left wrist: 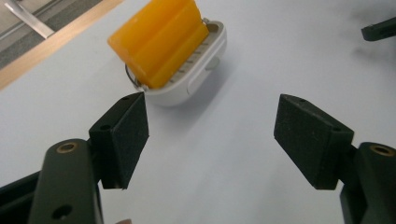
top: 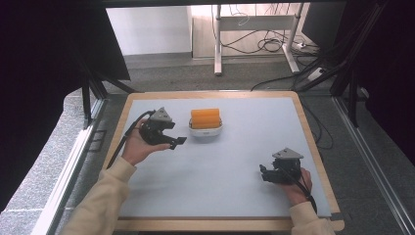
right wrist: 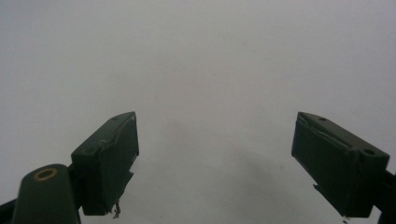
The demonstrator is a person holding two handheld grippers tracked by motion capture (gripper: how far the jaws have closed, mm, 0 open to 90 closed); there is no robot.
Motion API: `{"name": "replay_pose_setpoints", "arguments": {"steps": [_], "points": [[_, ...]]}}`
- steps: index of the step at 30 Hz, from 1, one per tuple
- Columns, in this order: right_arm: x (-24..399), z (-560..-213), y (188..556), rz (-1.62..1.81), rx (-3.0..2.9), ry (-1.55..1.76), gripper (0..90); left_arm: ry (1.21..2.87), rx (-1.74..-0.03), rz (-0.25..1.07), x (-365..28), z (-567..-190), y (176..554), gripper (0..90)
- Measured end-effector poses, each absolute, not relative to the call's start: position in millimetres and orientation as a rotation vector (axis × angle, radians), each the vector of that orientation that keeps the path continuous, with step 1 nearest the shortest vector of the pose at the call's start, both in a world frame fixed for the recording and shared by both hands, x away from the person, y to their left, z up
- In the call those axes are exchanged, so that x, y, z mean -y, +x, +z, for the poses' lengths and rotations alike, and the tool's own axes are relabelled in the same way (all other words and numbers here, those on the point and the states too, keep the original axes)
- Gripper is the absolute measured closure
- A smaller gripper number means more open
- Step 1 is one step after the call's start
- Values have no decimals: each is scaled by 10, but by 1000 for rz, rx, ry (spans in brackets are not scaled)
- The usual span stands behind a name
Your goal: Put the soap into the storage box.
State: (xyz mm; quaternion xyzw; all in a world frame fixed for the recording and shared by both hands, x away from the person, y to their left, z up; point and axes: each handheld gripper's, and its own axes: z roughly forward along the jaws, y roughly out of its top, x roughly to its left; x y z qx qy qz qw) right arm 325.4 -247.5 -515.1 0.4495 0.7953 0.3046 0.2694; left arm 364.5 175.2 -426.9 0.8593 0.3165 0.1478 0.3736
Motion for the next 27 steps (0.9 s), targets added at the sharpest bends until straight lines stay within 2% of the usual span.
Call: {"name": "replay_pose_setpoints", "arguments": {"steps": [5,13,27], "points": [[2477,-5144,3247,824,-2144,1210,152,2227,-822,389,-1841,-4374,3451,249],[2474,-5151,3253,822,-2146,1207,152,2172,-916,383,-2050,-4589,3134,243],[2503,-5122,3243,836,-2114,1191,159,2173,-932,371,-2102,-4630,3136,235]]}}
